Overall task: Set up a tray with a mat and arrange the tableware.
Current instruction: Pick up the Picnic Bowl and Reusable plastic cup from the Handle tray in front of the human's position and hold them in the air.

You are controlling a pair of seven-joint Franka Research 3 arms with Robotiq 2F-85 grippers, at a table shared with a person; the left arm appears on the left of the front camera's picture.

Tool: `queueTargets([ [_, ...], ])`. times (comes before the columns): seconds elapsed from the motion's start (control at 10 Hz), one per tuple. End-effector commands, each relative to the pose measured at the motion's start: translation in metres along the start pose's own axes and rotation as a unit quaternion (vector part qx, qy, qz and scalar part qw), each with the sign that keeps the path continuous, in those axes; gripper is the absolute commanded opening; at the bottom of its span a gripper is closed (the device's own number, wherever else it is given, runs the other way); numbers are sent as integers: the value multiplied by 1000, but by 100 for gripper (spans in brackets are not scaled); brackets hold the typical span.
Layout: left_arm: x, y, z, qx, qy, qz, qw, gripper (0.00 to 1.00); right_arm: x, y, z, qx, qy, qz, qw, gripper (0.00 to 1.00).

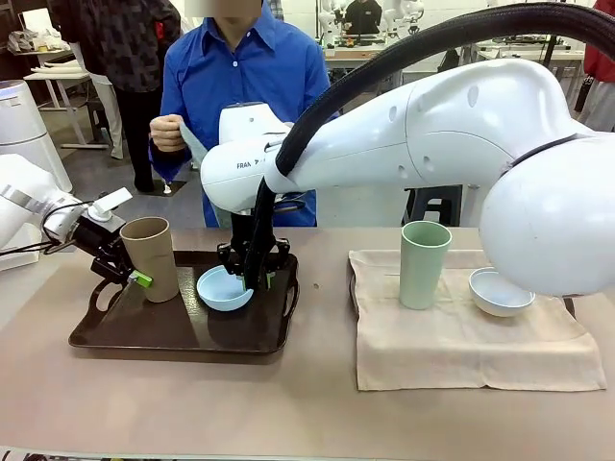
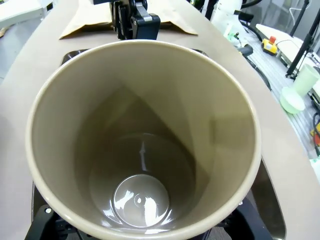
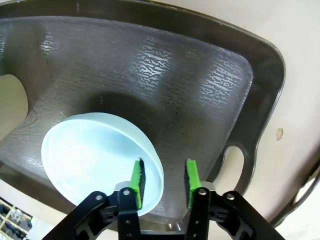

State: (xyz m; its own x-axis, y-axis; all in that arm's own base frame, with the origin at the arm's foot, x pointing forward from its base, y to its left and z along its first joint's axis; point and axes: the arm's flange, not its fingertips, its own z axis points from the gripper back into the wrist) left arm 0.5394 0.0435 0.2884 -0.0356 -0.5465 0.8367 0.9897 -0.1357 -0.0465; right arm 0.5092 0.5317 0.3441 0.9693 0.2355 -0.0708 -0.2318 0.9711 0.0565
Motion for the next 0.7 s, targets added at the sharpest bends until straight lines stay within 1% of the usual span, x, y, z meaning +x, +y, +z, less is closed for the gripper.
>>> queueTargets([
  [0.0, 3, 1, 2, 5, -6, -13, 1000, 0, 8, 2, 5, 5, -10, 17, 1000, 5],
  [0.1, 2, 1, 2, 5, -6, -11, 1000, 0, 9, 1, 5, 5, -11, 20, 1000, 0],
  [0.2, 2, 2, 3, 4, -4, -10, 1000, 25, 9, 0, 5, 7, -13, 21, 1000, 0],
  [0.3, 2, 2, 3, 3, -2, -9, 1000, 25, 8, -1, 4, 10, -14, 21, 1000, 0],
  [0.4, 1, 2, 3, 2, 0, -9, 1000, 0, 7, -3, 4, 12, -15, 20, 1000, 0],
  [0.5, 1, 2, 4, 2, 1, -7, 1000, 25, 7, -3, 4, 13, -14, 22, 1000, 0],
  [0.6, 1, 2, 5, 2, 1, -5, 1000, 0, 7, -4, 5, 11, -11, 22, 1000, 0],
])
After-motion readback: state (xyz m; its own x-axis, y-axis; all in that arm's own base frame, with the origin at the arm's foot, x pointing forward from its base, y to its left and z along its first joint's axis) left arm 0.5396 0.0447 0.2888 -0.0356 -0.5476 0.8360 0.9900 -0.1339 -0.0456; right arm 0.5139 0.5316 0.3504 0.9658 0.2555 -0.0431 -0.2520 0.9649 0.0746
